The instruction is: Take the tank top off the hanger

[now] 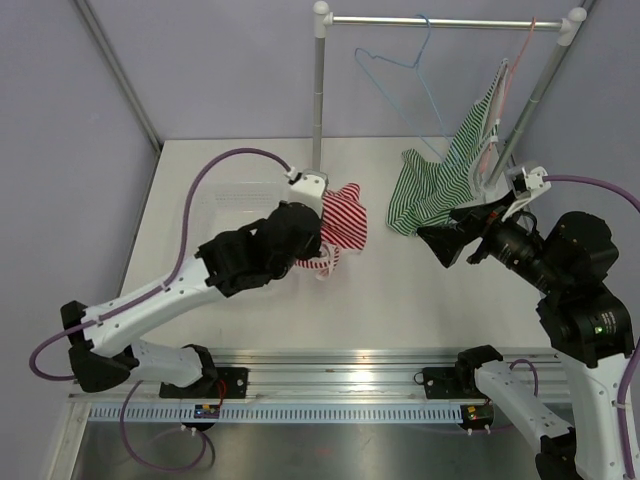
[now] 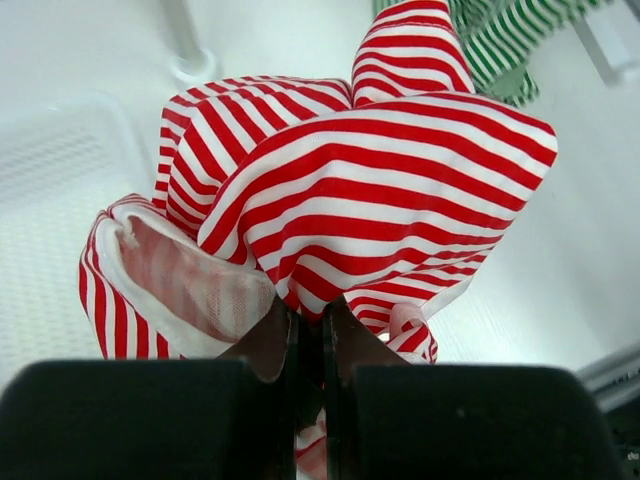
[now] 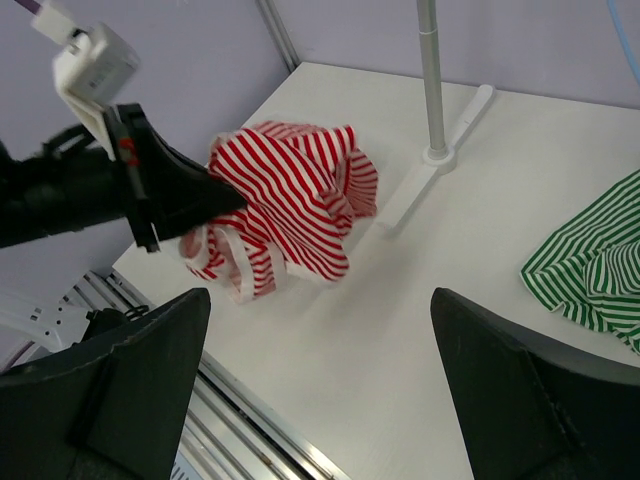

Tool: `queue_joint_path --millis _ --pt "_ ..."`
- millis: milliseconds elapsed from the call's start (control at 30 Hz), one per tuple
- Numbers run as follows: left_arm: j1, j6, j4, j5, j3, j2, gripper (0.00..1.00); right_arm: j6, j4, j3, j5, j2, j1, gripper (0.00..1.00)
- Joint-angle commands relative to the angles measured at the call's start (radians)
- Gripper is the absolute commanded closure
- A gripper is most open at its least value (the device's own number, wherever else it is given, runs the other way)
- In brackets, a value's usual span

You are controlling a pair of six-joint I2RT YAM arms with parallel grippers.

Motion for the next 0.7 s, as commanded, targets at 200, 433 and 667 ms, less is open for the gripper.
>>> queue_joint_path --millis 200,433,667 --pt "0.181 0.003 -0.269 -0.17 0.163 -0.185 1.0 0.025 0.068 -0.016 0.015 -0.005 0.002 0.01" --pt "0.525 0.054 -0.206 0.069 0.002 -0.259 1.0 0.039 0.1 -0.036 0.012 0.016 0.002 0.01" --pt "0.791 0.097 -0.122 0.406 -0.106 -0.158 1.0 0.057 0.152 -0.04 -0.007 0.07 0.002 0.01"
